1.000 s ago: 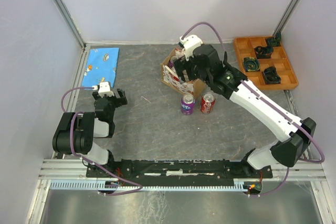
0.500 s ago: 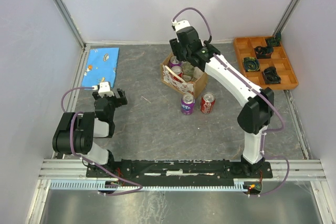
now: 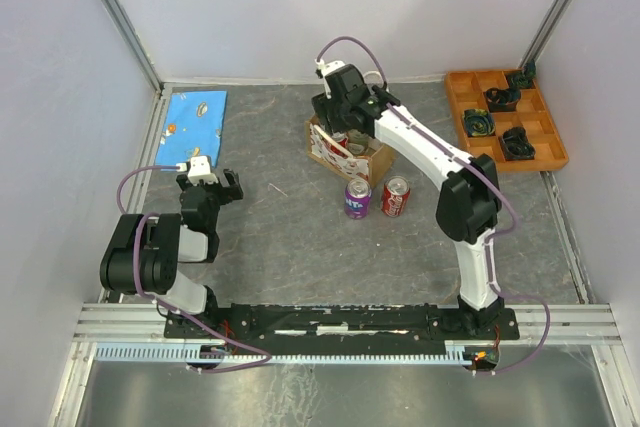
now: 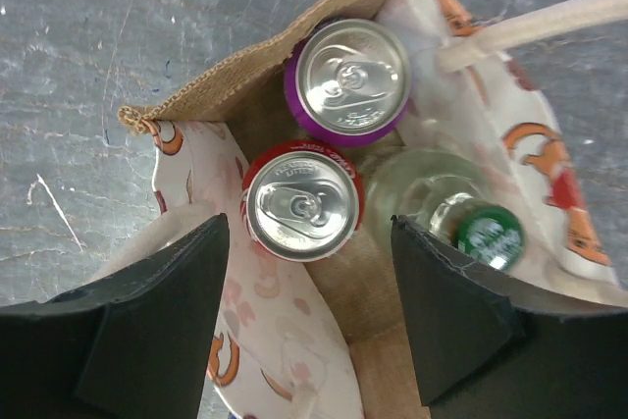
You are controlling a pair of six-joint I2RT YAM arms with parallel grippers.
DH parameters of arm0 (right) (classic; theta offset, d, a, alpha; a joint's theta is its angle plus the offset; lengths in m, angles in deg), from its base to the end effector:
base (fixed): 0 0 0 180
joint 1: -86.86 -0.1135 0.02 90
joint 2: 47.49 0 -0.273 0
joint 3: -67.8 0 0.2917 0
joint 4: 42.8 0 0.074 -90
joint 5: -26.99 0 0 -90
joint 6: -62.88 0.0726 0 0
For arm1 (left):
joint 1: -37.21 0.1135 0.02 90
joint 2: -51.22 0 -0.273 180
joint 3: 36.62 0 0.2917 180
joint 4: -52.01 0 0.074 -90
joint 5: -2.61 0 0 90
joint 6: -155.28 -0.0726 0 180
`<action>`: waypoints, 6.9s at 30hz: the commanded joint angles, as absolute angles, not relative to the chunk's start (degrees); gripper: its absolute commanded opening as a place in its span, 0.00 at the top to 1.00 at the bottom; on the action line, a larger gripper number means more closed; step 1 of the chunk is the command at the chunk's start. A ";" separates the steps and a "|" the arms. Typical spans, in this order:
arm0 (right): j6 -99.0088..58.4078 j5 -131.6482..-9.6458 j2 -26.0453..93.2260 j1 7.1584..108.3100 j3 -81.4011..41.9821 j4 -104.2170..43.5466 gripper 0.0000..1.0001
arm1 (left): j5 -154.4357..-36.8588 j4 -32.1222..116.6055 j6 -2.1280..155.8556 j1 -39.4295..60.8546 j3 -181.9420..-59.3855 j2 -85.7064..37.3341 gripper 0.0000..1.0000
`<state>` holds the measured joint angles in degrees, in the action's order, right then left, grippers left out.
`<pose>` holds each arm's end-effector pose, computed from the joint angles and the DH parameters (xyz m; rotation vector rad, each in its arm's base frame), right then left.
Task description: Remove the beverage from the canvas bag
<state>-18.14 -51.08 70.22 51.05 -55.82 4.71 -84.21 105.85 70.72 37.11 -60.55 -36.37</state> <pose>0.4512 0.3070 0.2889 -0.4250 2.2437 0.1702 0.2823 0.0035 0.0999 -0.1218 1.7377 -0.0226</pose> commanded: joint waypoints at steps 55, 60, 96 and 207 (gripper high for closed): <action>-22.30 -50.44 60.23 50.82 -64.67 1.36 1.00 | -82.88 107.85 66.96 36.96 -61.77 -35.75 0.01; -22.70 -50.05 50.69 50.01 -55.39 -2.69 1.00 | -82.84 107.86 67.04 36.93 -61.80 -35.82 0.01; -3.73 -38.54 10.26 38.87 7.61 2.08 1.00 | -82.84 107.69 66.96 36.99 -61.85 -35.71 0.01; -16.69 -48.11 73.56 57.33 -56.66 -0.45 0.40 | -82.31 107.78 66.78 36.60 -61.85 -35.84 0.01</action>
